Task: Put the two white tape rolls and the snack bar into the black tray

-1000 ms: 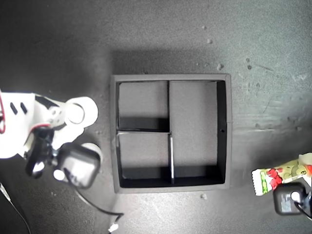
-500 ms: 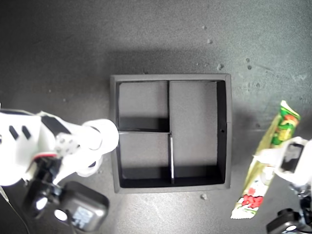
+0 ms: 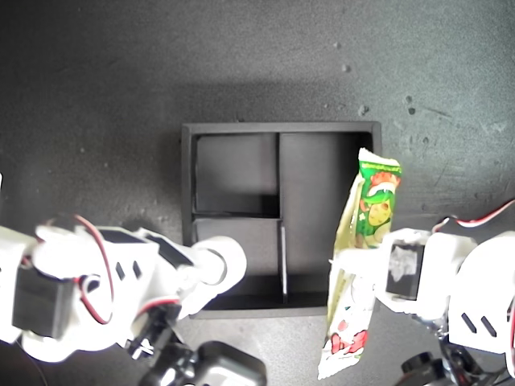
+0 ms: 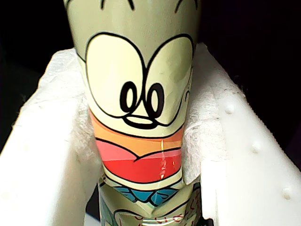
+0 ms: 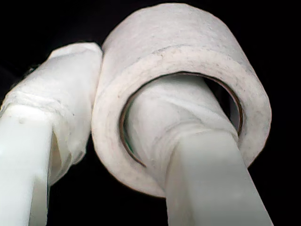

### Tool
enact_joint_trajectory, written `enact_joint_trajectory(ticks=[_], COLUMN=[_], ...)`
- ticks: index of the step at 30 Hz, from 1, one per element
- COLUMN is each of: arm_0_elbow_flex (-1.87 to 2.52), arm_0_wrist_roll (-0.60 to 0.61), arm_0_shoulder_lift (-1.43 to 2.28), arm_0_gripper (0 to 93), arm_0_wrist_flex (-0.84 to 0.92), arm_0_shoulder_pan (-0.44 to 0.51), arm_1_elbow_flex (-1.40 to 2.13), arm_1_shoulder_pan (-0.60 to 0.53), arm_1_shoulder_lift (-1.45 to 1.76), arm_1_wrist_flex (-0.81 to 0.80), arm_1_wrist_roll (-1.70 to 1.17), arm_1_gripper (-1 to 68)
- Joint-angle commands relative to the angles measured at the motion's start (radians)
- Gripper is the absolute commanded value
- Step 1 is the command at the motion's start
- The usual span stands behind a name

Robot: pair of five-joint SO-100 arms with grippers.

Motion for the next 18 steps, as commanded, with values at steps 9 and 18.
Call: enact_joint_trajectory(ticks=[9, 18], arm_0_elbow_flex=[-0.098, -0.135], arm_0_wrist_roll=[-0.043, -0.067], arm_0_shoulder_lift=[-0.078, -0.144], arm_0_gripper=[0.0, 0.0], arm_0_wrist_flex=[-0.018, -0.017], arm_0_shoulder_pan=[0.034, 0.051], arm_1_elbow_flex=[0.176, 0.284], arm_1_shoulder_pan=[0.161, 0.16], arm_1_shoulder_lift=[0.008, 0.006], arm_1_wrist_flex=[-0.117, -0.21], arm_1_wrist_roll=[-0.041, -0.04], arm_1_gripper=[3.8, 4.3])
